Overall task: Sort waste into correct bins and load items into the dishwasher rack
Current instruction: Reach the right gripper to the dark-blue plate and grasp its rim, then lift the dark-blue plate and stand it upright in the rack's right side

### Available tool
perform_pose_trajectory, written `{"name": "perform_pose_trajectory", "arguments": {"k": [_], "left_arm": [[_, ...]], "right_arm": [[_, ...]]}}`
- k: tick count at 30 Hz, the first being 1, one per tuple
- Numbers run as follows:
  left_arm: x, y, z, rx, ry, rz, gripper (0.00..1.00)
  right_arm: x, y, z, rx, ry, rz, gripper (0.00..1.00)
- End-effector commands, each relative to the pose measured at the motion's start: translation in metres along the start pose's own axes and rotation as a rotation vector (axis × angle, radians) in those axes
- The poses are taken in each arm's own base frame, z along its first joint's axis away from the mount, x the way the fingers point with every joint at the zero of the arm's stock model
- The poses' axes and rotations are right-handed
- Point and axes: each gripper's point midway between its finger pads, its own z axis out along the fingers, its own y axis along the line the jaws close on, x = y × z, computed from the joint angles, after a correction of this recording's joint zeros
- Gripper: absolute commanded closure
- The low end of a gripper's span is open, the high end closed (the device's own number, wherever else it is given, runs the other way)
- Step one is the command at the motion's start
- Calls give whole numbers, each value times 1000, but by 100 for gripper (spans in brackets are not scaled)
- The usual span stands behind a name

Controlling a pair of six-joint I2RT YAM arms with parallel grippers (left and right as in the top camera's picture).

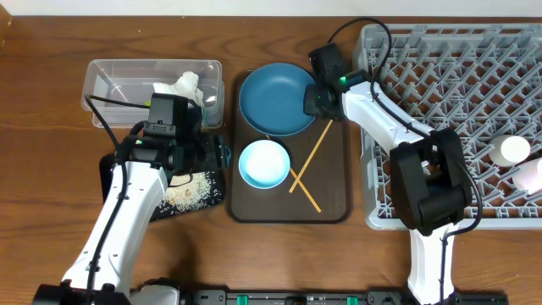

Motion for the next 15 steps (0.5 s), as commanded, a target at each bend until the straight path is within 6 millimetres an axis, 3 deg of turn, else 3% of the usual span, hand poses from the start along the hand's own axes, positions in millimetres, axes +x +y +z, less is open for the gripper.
{"name": "perform_pose_trajectory", "arguments": {"k": [1,10,13,15], "left_arm": [[-3,2,-2,-12,-10,8,27],[-3,2,-2,-12,-10,8,27],[-3,2,-2,-12,-10,8,27],[-3,2,-2,-12,-10,8,27]], "right_arm": [[8,-2,5,17,13,7,98],[5,-3,2,17,10,6,99],[-11,-3,-12,9,-37,-58,99],[-31,-8,-34,24,-106,-85,99]]}}
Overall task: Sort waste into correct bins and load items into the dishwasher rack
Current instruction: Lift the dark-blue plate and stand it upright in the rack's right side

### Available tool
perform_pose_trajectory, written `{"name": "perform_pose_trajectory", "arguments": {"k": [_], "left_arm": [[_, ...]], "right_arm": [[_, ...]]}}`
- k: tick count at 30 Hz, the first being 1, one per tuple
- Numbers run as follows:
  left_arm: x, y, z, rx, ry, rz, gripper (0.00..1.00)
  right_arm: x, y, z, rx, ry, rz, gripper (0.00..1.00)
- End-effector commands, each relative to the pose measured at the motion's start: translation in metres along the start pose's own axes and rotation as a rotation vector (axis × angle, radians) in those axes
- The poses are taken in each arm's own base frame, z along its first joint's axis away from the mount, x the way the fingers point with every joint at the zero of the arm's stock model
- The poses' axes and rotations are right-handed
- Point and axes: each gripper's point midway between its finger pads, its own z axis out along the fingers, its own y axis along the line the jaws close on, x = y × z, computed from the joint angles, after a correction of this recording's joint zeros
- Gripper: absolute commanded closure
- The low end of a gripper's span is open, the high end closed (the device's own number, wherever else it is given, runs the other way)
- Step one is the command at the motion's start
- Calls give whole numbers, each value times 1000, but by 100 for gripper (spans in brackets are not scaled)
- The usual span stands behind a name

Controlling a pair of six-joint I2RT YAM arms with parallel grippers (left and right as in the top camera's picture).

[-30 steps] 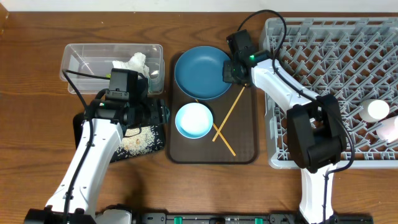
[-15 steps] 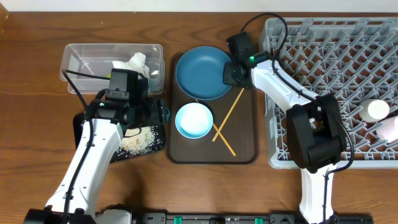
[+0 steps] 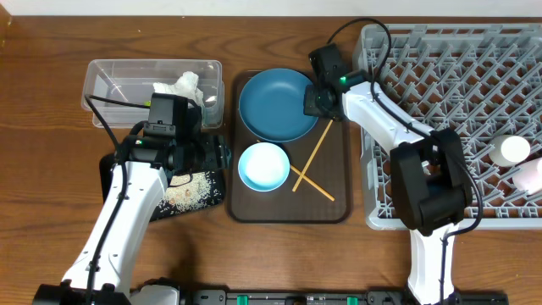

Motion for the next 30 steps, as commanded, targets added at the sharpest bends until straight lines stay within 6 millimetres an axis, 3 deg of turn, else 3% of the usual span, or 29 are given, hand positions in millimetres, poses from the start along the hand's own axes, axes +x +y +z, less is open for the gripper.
{"name": "perform_pose_trajectory", "arguments": {"k": [1,7,12,16,21,30], "left_arm": [[-3,2,-2,-12,-10,8,27],[-3,2,-2,-12,-10,8,27],[-3,2,-2,-12,-10,8,27],[-3,2,-2,-12,-11,8,27],[-3,2,-2,-12,-11,8,27],[-4,2,-2,-11,-13,8,27]], "right_arm": [[-47,-15,-53,48,-166,-56,99],[-118,-49,-166,146,-486,-161,99],[-152,-108,-255,348,-675,-228,99],[-166,-166,-306,574,-730,-299,99],[-170,-239,-350,861,-710,-310,99],[-163,-329,-369,1085,-556,-370,99]]}}
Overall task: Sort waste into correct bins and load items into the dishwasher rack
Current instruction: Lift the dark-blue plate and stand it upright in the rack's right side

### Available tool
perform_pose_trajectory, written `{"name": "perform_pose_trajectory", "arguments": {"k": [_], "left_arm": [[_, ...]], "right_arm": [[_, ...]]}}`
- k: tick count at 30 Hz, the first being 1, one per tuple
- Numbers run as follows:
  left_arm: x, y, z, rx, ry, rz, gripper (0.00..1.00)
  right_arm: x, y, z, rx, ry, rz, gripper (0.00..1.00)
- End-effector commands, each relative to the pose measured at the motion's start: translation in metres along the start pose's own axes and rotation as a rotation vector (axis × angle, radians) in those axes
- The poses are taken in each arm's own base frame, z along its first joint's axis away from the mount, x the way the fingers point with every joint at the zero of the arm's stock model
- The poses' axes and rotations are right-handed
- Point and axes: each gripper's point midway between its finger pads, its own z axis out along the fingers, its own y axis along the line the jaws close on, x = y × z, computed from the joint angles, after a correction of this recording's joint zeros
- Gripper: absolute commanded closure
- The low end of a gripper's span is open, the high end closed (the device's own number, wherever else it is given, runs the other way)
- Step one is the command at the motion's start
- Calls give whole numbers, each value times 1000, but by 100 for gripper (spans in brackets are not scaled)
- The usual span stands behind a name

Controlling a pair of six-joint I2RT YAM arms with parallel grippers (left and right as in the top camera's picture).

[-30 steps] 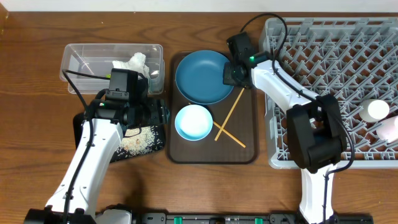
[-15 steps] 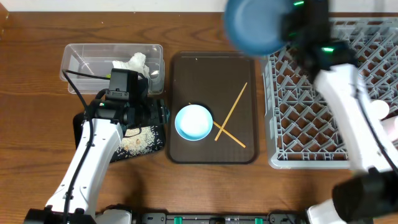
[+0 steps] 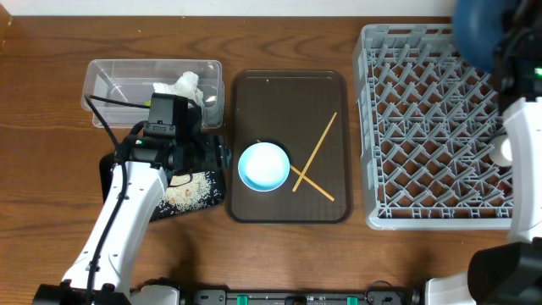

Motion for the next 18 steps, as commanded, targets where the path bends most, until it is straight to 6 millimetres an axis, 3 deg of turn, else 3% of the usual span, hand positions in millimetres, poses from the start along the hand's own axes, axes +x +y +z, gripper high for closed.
{"name": "perform_pose_trajectory", "arguments": {"k": [1,9,18], "left_arm": [[-4,2,-2,-11,-13,9,27],[-2,2,-2,-13,-7,7,27],[-2,2,-2,-13,-6,6,27]], "right_arm": [[19,-19,18,62,62,-137,99],[53,-61,52,207,169,-266,99],[86,-78,87,275,244,-306,99]]}}
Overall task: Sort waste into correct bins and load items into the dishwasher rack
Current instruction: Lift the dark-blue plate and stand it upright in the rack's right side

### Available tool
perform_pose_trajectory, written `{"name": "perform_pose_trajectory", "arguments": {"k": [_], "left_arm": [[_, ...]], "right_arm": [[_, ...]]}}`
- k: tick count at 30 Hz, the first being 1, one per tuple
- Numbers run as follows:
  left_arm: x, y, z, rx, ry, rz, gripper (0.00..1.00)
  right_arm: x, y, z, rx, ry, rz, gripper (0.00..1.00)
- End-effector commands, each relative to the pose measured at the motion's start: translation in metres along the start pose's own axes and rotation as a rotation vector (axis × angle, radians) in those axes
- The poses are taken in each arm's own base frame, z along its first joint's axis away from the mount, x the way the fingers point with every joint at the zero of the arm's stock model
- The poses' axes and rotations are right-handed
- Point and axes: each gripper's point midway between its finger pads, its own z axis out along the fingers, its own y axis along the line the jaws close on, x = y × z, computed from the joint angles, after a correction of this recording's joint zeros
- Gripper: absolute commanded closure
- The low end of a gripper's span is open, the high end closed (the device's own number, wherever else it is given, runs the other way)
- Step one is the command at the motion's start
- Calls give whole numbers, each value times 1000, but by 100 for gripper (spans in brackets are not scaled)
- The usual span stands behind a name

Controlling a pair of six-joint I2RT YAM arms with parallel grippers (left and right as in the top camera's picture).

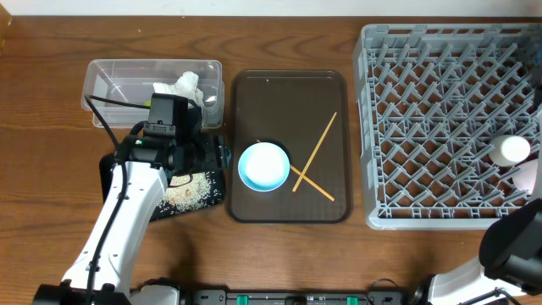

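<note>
A small light-blue bowl (264, 165) sits on the brown tray (288, 85). Beside it lie two crossed wooden chopsticks (315, 157). The grey dishwasher rack (432, 127) fills the right side. My left gripper (223, 155) hovers at the right edge of the black bin (127, 169), which holds spilled rice (190, 188). Its jaws are too small to read from overhead. Of my right arm (517, 250) only a lower part shows at the bottom right, and its gripper is out of view. No blue plate is visible.
A clear plastic bin (127, 85) with crumpled white tissue (179, 85) stands at the back left. A white cup (512, 151) and a pale one (529, 176) rest at the rack's right edge. Wooden tabletop (51, 169) surrounds everything.
The right gripper and the blue plate, which were at the top right corner over the rack, have gone out of view. The left arm, bowl and chopsticks are unchanged.
The right gripper was at the rim of the blue plate on the tray. Then the plate had shifted slightly and one chopstick had moved. Later the plate was high over the rack's far right corner, off the tray. Now both are out of view.
</note>
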Motion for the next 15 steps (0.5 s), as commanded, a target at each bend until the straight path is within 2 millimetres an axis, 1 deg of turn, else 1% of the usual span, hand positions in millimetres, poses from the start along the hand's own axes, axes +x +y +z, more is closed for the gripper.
{"name": "perform_pose_trajectory", "arguments": {"k": [1,3,7,11,15], "left_arm": [[-3,2,-2,-12,-10,8,27],[-3,2,-2,-12,-10,7,27],[-3,2,-2,-12,-10,7,27],[-3,2,-2,-12,-10,8,27],[-3,2,-2,-12,-10,7,27]], "right_arm": [[18,3,17,30,72,-37,99],[29,10,27,42,117,-46,99],[44,27,41,52,182,-59,99],[51,46,51,47,214,-43,99],[57,67,52,35,252,-15,99]]}}
